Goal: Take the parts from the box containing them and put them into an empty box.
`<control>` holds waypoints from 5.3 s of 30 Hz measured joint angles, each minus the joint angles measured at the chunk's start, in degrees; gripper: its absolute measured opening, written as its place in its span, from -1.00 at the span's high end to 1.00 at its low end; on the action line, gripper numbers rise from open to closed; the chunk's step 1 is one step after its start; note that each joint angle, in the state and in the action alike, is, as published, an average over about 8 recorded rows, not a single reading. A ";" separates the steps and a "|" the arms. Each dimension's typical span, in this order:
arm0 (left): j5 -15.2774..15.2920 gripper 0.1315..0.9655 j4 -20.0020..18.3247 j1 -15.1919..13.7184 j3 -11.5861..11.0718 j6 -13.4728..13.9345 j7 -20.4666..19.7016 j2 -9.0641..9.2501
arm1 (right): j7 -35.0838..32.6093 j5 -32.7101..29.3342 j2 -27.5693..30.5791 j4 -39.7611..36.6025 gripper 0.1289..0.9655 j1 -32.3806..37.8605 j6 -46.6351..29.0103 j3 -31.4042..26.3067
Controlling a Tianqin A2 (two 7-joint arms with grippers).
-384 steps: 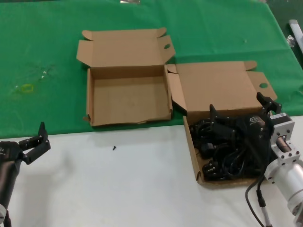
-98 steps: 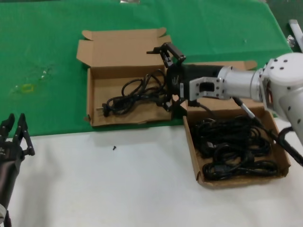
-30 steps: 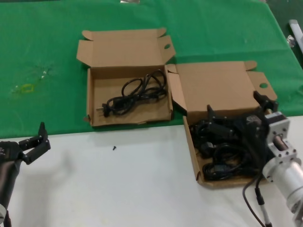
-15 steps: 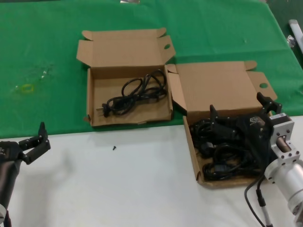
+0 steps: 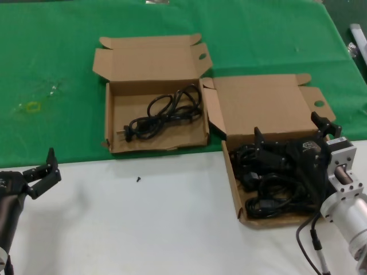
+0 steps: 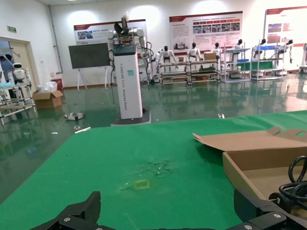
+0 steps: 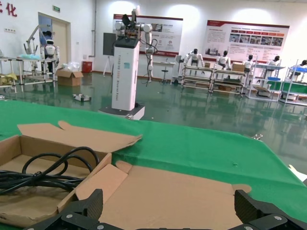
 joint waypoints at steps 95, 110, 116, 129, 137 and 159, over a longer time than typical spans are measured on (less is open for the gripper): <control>0.00 -1.00 0.00 0.00 0.00 0.00 0.00 0.00 | 0.00 0.00 0.00 0.00 -1.00 0.00 0.00 0.00; 0.00 -1.00 0.00 0.00 0.00 0.00 0.00 0.00 | 0.00 0.00 0.00 0.00 -1.00 0.00 0.00 0.00; 0.00 -1.00 0.00 0.00 0.00 0.00 0.00 0.00 | 0.00 0.00 0.00 0.00 -1.00 0.00 0.00 0.00; 0.00 -1.00 0.00 0.00 0.00 0.00 0.00 0.00 | 0.00 0.00 0.00 0.00 -1.00 0.00 0.00 0.00; 0.00 -1.00 0.00 0.00 0.00 0.00 0.00 0.00 | 0.00 0.00 0.00 0.00 -1.00 0.00 0.00 0.00; 0.00 -1.00 0.00 0.00 0.00 0.00 0.00 0.00 | 0.00 0.00 0.00 0.00 -1.00 0.00 0.00 0.00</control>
